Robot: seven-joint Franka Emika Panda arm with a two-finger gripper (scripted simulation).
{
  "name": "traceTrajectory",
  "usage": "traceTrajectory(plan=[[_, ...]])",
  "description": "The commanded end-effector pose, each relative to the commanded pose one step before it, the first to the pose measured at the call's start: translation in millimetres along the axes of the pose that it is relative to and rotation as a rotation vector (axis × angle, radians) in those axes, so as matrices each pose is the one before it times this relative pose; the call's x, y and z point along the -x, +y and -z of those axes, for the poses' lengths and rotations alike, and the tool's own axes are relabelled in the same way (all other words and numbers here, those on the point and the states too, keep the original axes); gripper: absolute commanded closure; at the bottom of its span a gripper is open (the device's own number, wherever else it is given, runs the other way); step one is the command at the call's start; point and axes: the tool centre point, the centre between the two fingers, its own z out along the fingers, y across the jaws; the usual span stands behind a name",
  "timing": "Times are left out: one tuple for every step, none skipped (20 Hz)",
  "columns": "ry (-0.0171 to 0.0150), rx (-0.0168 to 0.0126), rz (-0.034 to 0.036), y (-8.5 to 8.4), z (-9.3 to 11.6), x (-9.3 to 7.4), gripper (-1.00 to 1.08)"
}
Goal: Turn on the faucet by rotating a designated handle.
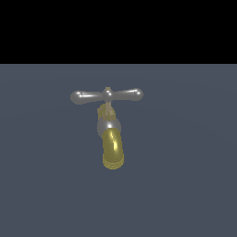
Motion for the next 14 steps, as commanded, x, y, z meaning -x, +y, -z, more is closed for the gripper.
traceTrajectory(plan=[[0.00002,0.00074,0.06366,6.94,-10.31,-2.54,1.08],[-0.00003,0.00015,0.02478,2.77,-4.05,-1.01,1.08],[-0.00003,0.00016,0.02478,2.77,-4.05,-1.02,1.08],[-0.00003,0.00016,0.02477,2.78,-4.05,-1.02,1.08],[-0.00004,0.00017,0.02476,2.78,-4.05,-1.02,1.08],[-0.00004,0.00017,0.02473,2.78,-4.05,-1.02,1.08],[-0.00005,0.00017,0.02472,2.78,-4.04,-1.03,1.08],[-0.00005,0.00018,0.02469,2.79,-4.04,-1.03,1.08],[-0.00005,0.00018,0.02465,2.79,-4.03,-1.03,1.08],[-0.00006,0.00018,0.02461,2.79,-4.02,-1.03,1.08],[-0.00006,0.00019,0.02457,2.78,-4.01,-1.04,1.08],[-0.00006,0.00019,0.02450,2.79,-4.00,-1.04,1.08],[-0.00007,0.00019,0.02444,2.78,-3.99,-1.04,1.08],[-0.00007,0.00019,0.02436,2.78,-3.98,-1.04,1.08]])
